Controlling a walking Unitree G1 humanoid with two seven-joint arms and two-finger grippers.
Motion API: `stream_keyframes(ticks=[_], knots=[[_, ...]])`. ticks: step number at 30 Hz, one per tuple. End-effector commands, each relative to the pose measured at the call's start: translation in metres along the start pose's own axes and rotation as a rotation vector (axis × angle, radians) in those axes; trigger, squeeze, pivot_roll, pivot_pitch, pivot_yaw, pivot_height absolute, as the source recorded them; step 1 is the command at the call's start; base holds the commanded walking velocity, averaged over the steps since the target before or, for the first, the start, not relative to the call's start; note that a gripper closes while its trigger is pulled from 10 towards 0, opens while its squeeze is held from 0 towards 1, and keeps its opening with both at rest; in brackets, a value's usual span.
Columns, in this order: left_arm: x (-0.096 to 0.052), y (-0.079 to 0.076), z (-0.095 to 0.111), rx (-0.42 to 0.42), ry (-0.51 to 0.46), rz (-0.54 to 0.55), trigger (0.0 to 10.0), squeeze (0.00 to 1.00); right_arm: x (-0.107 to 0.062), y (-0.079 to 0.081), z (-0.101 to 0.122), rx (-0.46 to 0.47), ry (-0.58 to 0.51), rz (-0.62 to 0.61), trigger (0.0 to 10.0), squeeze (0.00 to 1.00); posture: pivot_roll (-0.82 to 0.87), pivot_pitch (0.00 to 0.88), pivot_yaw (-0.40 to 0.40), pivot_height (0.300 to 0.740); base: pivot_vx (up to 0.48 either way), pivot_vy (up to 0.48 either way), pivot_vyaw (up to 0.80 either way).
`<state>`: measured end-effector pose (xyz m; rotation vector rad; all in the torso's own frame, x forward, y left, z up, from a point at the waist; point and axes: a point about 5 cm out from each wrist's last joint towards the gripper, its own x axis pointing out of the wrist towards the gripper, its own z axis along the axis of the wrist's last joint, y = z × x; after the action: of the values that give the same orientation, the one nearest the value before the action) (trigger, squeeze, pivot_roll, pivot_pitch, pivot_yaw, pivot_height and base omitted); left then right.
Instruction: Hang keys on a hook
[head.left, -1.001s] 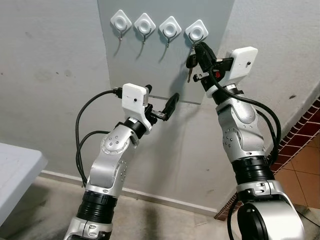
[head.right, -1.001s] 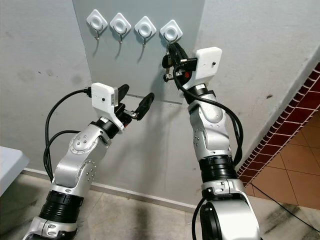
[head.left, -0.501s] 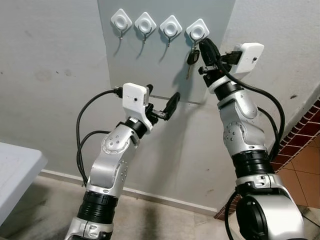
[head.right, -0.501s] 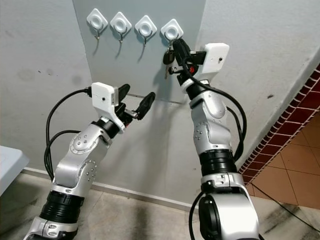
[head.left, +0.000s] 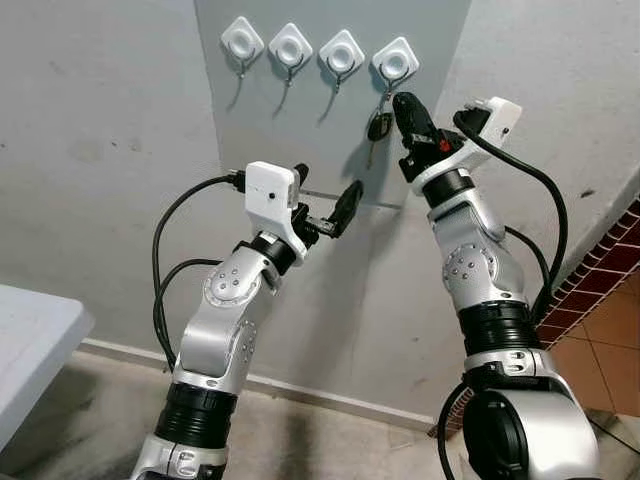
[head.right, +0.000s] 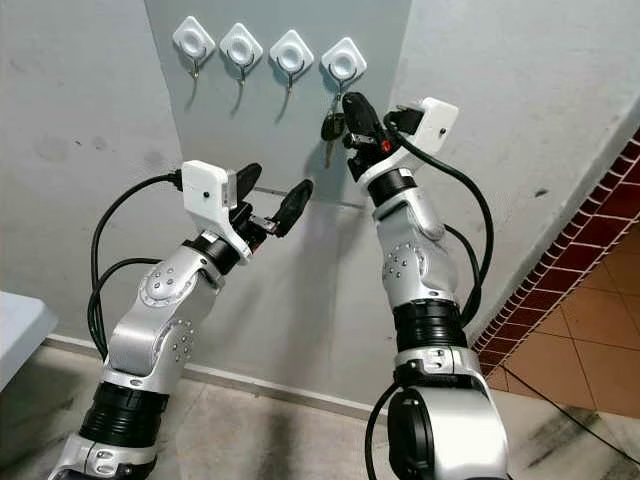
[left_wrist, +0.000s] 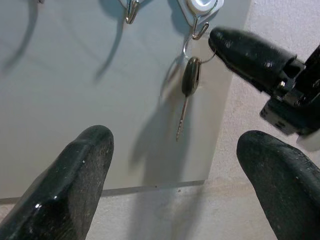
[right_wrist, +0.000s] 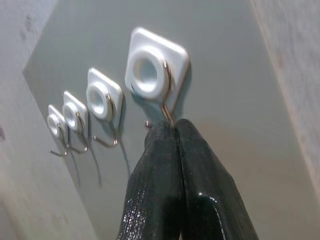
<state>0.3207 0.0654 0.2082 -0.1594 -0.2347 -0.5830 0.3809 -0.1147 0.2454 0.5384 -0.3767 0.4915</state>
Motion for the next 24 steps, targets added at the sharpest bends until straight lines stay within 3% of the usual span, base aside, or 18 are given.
stream_keyframes(ticks=[1,3,4,14,22,24], knots=[[0.002,-0.003,0.009,0.007,-0.028,-0.014,10.0,0.00,-0.003,-0.003,0.000,0.018,0.005,-0.010,10.0,0.00,0.04,0.006,-0.044,0.740,0.000,0.000,0.00],[0.002,-0.002,0.009,0.007,-0.027,-0.011,10.0,0.00,-0.006,-0.004,-0.003,0.033,0.008,-0.012,10.0,0.00,0.04,0.003,-0.044,0.740,0.000,0.000,0.00],[0.001,-0.002,0.009,0.007,-0.028,-0.008,10.0,0.00,-0.010,-0.004,-0.005,0.037,0.011,-0.017,10.0,0.97,0.04,0.000,-0.045,0.740,0.000,0.000,0.00],[-0.002,0.008,0.000,-0.017,0.002,0.082,10.0,0.00,-0.036,-0.019,-0.015,0.009,0.022,-0.095,10.0,1.00,0.04,0.000,-0.043,0.740,0.000,0.000,0.00],[-0.013,0.028,-0.024,-0.022,0.064,0.212,10.0,0.00,-0.069,-0.038,-0.022,-0.143,0.034,-0.227,10.0,1.00,0.04,0.000,-0.039,0.740,0.000,0.000,0.00],[-0.018,0.031,-0.034,0.052,0.099,0.219,10.0,0.00,-0.082,-0.044,-0.026,-0.187,0.066,-0.250,10.0,0.94,0.04,0.000,-0.036,0.740,0.000,0.000,0.00]])
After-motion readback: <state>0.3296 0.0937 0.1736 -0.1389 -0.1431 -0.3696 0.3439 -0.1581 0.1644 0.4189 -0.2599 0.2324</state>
